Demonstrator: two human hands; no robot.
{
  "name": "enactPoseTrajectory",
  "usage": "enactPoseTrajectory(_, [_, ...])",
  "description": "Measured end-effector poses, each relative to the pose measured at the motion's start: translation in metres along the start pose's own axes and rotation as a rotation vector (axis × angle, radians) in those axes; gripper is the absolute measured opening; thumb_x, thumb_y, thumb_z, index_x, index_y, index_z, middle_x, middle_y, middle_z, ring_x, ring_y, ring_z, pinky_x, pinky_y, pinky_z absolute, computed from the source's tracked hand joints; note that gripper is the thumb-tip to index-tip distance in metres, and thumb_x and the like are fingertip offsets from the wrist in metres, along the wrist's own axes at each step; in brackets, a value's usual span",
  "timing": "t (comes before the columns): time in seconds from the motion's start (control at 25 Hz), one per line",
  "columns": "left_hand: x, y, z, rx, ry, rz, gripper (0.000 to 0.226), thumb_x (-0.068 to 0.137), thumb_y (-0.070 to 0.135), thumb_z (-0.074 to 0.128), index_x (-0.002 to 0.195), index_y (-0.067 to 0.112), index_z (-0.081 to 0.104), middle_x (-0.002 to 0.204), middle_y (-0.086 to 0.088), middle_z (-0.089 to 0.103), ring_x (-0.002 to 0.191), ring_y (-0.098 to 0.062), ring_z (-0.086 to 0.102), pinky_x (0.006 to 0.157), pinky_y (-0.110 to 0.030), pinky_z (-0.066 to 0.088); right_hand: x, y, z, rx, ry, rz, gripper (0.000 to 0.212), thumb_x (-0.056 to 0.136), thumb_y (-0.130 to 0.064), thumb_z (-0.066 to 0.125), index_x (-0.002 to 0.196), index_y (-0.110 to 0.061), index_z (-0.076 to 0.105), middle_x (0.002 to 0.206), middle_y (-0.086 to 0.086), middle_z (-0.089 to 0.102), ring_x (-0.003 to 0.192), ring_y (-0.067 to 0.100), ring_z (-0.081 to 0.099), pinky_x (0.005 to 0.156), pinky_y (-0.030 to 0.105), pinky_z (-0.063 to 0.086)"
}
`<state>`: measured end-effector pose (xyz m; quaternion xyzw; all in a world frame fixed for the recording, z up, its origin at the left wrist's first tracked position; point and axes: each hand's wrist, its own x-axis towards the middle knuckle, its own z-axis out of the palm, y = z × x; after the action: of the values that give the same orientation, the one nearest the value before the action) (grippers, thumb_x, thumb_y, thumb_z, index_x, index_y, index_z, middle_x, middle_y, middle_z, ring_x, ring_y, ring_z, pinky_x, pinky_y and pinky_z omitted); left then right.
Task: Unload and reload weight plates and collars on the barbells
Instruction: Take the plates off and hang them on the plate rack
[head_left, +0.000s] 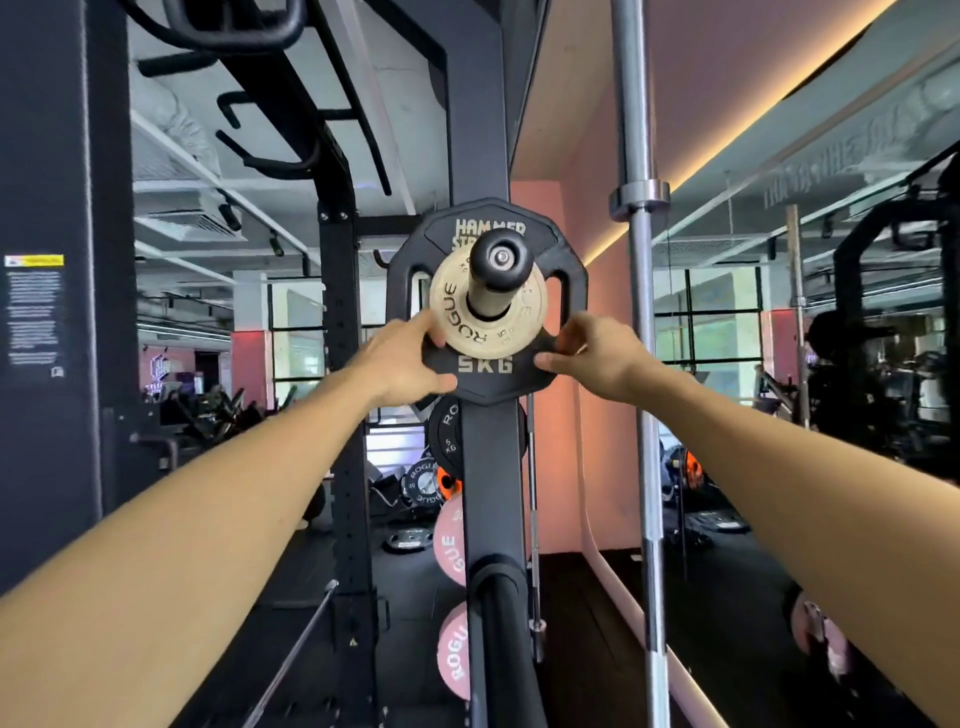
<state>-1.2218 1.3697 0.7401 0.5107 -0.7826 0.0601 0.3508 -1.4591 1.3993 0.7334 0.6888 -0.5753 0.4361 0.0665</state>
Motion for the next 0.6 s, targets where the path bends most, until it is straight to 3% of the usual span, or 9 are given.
enactPoseTrajectory(0.16, [-0.074,-0.018,0.008,-0.082,-0.114,-0.077,0.048,0.074,0.051,0.077,0.115,0.035,0.058,0.108,0.002,0.054,0.095,-0.018,0.055,0.076,-0.028,0.038,-0.066,0.019,0.011,-0.073,-0.277,0.056,0.057,0.087,-0.050,0.067,0.128,-0.011,0.056,0.132,0.008,0.060,0.119,0.025,0.057,0.101,0.033,0.044])
enactPoseTrajectory(0.28, [-0.125,-0.033,0.004,-0.109,-0.190,-0.159,0.053,0.072,0.058,0.075,0.117,0.038,0.055,0.113,0.006,0.055,0.075,-0.010,0.056,0.070,-0.029,0.043,-0.108,0.023,0.023,-0.078,-0.401,0.088,0.063,0.086,-0.055,0.064,0.134,-0.016,0.052,0.138,0.005,0.056,0.123,0.024,0.053,0.095,0.026,0.037])
enactPoseTrajectory(0.44, [-0.184,-0.063,-0.024,-0.095,-0.209,-0.281,0.066,0.069,0.066,0.073,0.126,0.039,0.051,0.125,0.003,0.049,0.106,-0.018,0.050,0.086,-0.034,0.038,-0.146,-0.004,0.042,-0.022,-0.485,0.052,0.074,0.084,-0.059,0.065,0.142,-0.019,0.045,0.149,0.004,0.046,0.133,0.024,0.047,0.103,0.028,0.034])
enactPoseTrajectory(0.6, [-0.228,-0.099,-0.073,-0.031,-0.178,-0.351,0.074,0.063,0.076,0.069,0.126,0.043,0.050,0.132,0.002,0.052,0.109,-0.017,0.047,0.086,-0.033,0.035,-0.164,-0.056,0.063,0.024,-0.541,-0.010,0.077,0.082,-0.061,0.065,0.144,-0.021,0.042,0.150,0.001,0.044,0.134,0.023,0.045,0.109,0.031,0.033])
